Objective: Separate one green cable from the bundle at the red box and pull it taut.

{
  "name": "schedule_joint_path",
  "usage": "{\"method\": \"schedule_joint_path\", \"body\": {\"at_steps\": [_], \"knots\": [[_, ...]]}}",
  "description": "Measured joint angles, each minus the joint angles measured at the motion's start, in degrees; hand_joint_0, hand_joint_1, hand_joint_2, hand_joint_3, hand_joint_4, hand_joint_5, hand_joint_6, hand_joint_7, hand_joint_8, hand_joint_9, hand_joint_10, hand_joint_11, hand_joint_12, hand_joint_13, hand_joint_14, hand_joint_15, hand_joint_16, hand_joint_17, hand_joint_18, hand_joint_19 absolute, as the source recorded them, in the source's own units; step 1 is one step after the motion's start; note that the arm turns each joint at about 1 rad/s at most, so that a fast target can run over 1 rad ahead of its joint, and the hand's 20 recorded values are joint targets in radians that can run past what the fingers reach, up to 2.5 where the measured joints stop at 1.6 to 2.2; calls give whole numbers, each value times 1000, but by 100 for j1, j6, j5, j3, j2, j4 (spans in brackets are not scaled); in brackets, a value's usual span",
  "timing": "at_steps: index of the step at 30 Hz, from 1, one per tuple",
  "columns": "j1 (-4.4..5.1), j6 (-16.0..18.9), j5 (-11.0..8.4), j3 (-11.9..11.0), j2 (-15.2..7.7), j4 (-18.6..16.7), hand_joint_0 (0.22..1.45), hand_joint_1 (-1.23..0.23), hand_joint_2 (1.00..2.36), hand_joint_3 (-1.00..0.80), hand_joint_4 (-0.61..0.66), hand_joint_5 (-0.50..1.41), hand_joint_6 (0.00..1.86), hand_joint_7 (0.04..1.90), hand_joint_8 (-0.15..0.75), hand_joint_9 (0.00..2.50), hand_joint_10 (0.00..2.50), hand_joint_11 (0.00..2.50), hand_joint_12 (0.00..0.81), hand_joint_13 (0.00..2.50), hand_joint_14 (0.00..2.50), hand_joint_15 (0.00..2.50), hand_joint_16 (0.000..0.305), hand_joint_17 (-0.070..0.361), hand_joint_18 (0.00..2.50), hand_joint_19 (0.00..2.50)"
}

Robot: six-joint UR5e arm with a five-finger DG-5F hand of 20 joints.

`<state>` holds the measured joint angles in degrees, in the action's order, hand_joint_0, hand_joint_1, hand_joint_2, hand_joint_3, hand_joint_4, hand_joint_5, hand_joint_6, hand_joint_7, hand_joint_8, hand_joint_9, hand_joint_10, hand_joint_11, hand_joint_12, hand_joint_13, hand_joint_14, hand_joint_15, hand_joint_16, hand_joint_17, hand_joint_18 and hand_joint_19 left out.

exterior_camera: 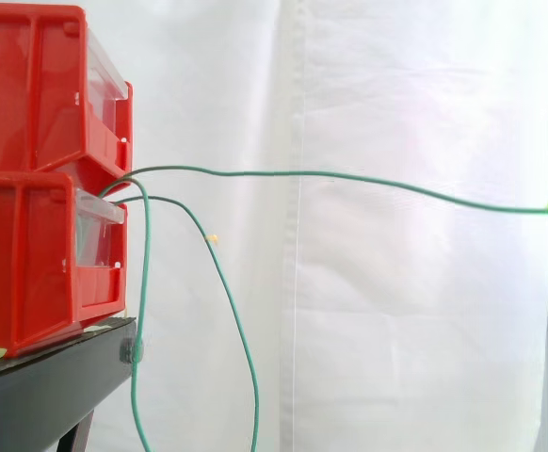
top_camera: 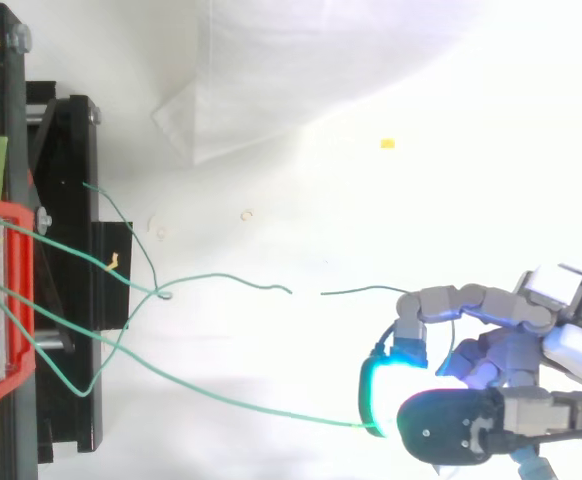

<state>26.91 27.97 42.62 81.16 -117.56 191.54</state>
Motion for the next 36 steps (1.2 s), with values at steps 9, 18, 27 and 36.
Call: {"method": "schedule_joint_path", "body": {"at_steps": [9,18,27,36], "knots": [[12,-153,-18,36,69,63,762,-751,1020,-186,-23,145,504,1377,187,1934,25,571,259,1301,19,642,40,89,770,676],[15,-185,-48,38,68,-62,761,-751,1021,-192,-22,145,504,1375,185,1933,23,569,260,1296,19,641,40,90,766,674],[16,-187,-52,40,67,-476,760,-750,1020,-188,-27,144,504,1380,185,1932,25,565,255,1295,19,641,40,90,764,668],[16,-187,-53,39,67,-932,756,-752,1021,-171,-39,146,504,1356,168,1941,23,581,247,1328,21,651,38,86,857,677]]}}
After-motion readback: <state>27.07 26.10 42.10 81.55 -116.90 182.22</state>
